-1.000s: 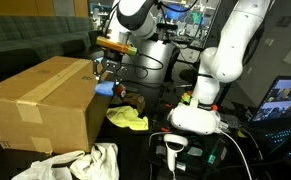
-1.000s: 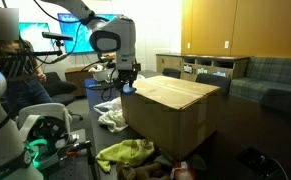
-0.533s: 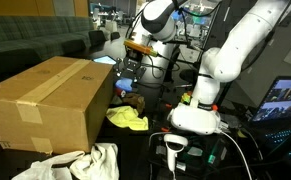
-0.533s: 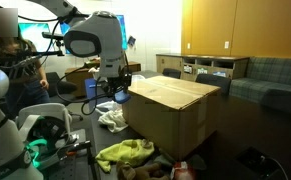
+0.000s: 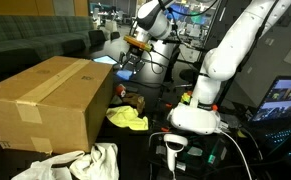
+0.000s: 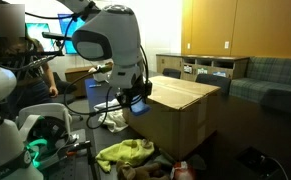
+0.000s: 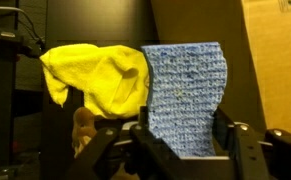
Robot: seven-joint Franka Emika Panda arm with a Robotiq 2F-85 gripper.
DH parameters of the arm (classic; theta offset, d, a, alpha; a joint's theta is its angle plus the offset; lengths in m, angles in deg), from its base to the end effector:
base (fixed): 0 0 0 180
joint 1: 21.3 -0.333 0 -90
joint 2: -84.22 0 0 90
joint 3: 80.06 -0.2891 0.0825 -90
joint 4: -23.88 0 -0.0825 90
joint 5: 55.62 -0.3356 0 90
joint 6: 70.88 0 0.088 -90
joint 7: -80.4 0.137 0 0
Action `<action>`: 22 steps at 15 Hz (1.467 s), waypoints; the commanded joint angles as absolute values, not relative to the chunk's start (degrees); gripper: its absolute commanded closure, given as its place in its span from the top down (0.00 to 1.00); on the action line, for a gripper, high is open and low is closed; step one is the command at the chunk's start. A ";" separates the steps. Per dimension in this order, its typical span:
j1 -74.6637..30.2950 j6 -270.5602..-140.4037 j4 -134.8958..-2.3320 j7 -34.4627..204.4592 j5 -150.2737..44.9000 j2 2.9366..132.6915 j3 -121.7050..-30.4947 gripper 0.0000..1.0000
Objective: Take all the object from the box and put them on the table and put the objects from the table to the top of the box
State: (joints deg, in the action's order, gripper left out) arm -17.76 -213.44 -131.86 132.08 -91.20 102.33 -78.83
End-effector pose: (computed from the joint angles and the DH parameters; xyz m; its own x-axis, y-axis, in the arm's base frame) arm 0.3763 -0.0230 0.3139 0.1361 -0.9367 -0.3225 -0.9706 -0.0608 -0.2331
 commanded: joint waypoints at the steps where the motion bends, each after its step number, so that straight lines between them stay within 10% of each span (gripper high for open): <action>1: -13.61 -214.20 -125.15 133.92 -88.94 94.82 -76.24 0.38; 9: -9.14 -212.95 -112.18 138.63 -83.86 83.03 -70.41 0.38; 10: -9.14 -212.63 -110.88 137.85 -84.01 81.93 -69.96 0.77; 13: -9.34 -212.65 -108.47 137.09 -83.94 79.48 -69.33 0.99; 22: -10.29 -207.95 -112.14 118.54 -85.46 80.69 -70.92 1.00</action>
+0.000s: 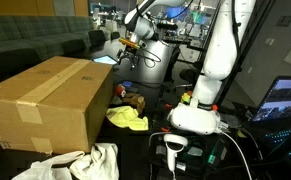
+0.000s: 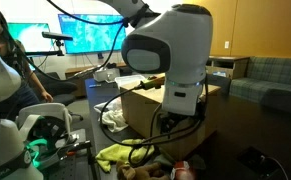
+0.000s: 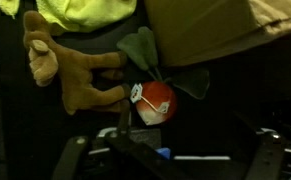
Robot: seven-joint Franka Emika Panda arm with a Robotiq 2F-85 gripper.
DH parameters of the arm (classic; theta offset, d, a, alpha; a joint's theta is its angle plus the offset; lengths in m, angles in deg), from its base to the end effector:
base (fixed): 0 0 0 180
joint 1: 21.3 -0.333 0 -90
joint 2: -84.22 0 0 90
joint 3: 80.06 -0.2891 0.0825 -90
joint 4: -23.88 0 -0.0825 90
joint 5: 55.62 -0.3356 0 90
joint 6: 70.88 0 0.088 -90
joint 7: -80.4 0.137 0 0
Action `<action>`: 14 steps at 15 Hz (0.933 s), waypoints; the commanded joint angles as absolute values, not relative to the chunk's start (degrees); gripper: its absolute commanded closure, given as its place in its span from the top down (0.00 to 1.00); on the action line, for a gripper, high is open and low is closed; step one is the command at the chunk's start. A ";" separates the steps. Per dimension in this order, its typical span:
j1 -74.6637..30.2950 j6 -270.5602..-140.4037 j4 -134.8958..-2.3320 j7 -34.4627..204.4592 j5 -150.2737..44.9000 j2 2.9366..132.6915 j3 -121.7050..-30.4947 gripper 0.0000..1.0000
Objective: Take all the object from the box and put them on the table and put the objects from the table to the top of the box
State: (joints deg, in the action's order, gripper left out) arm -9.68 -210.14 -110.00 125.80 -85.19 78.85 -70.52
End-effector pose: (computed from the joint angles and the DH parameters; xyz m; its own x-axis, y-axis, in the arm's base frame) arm 0.4525 -0.1637 0.2781 0.0388 -0.9648 -0.2603 -0.9843 0.0079 -0.1763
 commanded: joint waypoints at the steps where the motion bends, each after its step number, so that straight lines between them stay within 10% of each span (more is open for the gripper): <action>1: -10.63 -206.89 -112.98 116.35 -84.98 80.66 -71.07 1.00; 14: -14.81 -209.76 -116.80 99.97 -74.19 71.50 -72.41 1.00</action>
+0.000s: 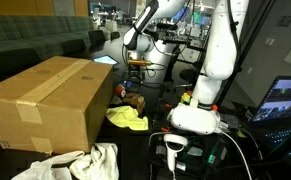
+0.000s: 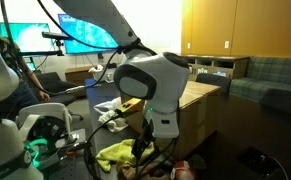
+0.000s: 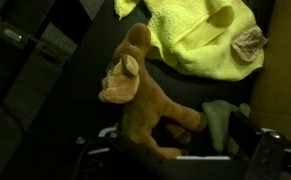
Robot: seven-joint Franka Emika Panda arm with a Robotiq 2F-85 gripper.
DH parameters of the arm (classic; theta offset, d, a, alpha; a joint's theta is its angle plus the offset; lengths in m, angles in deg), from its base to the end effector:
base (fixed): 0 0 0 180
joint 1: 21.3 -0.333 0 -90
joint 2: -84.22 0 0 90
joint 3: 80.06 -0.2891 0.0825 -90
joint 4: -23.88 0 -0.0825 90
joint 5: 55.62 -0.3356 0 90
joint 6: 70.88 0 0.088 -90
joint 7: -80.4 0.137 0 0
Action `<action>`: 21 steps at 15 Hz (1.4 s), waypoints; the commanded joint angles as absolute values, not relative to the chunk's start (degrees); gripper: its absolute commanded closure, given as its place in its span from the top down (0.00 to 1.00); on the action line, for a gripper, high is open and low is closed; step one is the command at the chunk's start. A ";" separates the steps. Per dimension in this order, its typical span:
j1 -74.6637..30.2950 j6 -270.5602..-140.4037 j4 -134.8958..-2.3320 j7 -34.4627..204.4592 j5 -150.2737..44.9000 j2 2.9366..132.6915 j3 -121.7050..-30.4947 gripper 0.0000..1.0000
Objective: Take all the object from the box and put them on the table and put the objects from the table to the top of the box
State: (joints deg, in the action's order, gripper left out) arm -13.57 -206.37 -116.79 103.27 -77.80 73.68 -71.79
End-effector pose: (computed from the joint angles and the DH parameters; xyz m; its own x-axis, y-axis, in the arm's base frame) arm 0.4044 -0.1057 0.1937 0.5205 -0.7891 -0.3263 -0.8406 -0.5405 -0.0339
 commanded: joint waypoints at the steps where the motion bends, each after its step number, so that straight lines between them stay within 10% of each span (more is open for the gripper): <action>1: -15.34 -210.94 -117.00 99.24 -72.42 70.44 -72.61 1.00; 21: -17.00 -222.84 -112.42 95.41 -63.16 52.72 -73.15 0.94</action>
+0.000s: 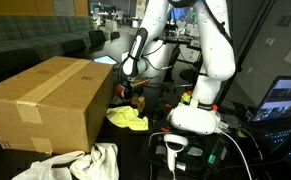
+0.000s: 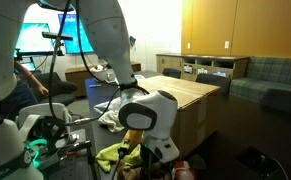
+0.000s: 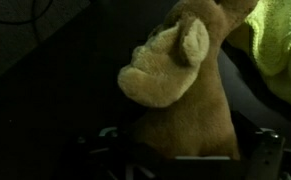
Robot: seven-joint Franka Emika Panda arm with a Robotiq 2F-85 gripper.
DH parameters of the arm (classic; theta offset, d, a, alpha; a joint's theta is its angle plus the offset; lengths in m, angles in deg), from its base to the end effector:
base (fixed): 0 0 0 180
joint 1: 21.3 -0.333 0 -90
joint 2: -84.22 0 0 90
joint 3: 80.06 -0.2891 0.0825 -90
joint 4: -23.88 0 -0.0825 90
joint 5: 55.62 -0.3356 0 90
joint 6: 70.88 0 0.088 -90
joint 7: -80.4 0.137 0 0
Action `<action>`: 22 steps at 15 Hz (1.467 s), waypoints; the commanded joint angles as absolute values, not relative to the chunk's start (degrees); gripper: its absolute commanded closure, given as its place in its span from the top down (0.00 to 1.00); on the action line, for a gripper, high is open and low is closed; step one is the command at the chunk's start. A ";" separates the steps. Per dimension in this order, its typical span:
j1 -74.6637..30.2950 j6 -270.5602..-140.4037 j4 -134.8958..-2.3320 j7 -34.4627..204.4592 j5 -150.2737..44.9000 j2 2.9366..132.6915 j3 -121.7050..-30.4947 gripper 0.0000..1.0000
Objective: Take all the object from the box and put them on the table and put the objects from the table to the top of the box
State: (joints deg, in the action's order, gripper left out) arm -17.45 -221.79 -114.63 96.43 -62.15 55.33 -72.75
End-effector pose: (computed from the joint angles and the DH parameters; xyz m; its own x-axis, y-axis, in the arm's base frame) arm 0.4024 -0.0897 0.0823 0.8036 -0.5380 -0.2545 -0.5285 -0.8417 0.1105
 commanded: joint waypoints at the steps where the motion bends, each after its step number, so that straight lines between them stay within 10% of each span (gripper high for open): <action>1: -16.78 -222.99 -112.15 95.17 -63.42 52.29 -73.36 0.87; 9: -17.20 -222.69 -113.05 95.52 -63.61 53.78 -73.14 0.18; 22: -17.77 -218.52 -125.71 92.14 -59.78 77.15 -72.19 0.16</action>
State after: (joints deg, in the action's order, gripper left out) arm -17.19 -220.95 -120.49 93.08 -61.56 66.72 -72.77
